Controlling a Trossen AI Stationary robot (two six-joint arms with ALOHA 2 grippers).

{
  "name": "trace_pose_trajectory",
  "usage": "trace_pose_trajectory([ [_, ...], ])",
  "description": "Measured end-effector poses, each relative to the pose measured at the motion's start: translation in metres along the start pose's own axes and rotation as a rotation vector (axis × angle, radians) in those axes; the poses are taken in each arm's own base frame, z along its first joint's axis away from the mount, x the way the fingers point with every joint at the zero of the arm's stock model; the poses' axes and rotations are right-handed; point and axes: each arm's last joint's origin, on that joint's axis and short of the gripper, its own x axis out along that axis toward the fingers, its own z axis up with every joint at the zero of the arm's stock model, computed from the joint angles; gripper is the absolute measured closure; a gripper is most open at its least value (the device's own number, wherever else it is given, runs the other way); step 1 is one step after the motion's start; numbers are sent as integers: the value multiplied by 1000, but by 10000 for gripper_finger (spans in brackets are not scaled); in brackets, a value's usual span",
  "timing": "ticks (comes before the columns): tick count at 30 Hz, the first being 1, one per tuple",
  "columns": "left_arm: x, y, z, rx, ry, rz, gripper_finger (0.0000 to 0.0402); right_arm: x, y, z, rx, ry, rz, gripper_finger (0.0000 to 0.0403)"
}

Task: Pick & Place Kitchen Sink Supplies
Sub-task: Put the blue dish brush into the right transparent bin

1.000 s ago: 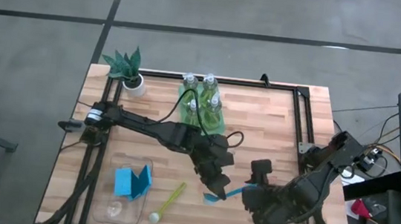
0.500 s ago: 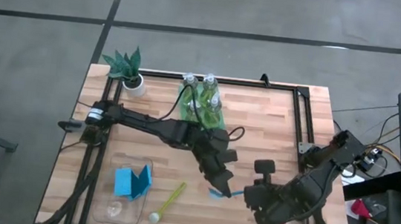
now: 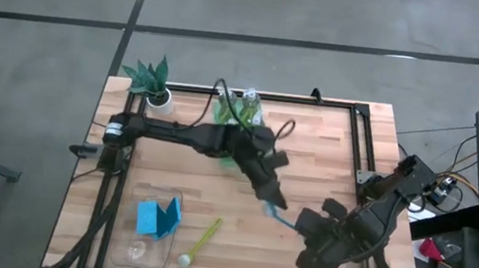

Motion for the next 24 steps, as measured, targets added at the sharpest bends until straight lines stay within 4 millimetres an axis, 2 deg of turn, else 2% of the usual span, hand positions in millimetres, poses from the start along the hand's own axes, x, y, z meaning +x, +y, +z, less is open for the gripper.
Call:
trace_pose_trajectory([
  [7, -41, -28, 11, 213, -75, -66, 176, 8, 2, -22, 432, -2, -71, 384],
  [11, -58, -38, 14, 294, -117, -72, 176, 23, 3, -46, 611, 13, -143, 378],
  [15, -71, -45, 17, 349, -153, -76, 176, 37, 7, -79, 742, 77, -210, 374],
  [18, -74, -42, 20, 339, -164, -63, 177, 46, 13, -102, 798, 109, -187, 375],
  [24, -75, -37, 22, 320, -172, -33, 177, 74, 12, -136, 737, 174, -195, 375],
])
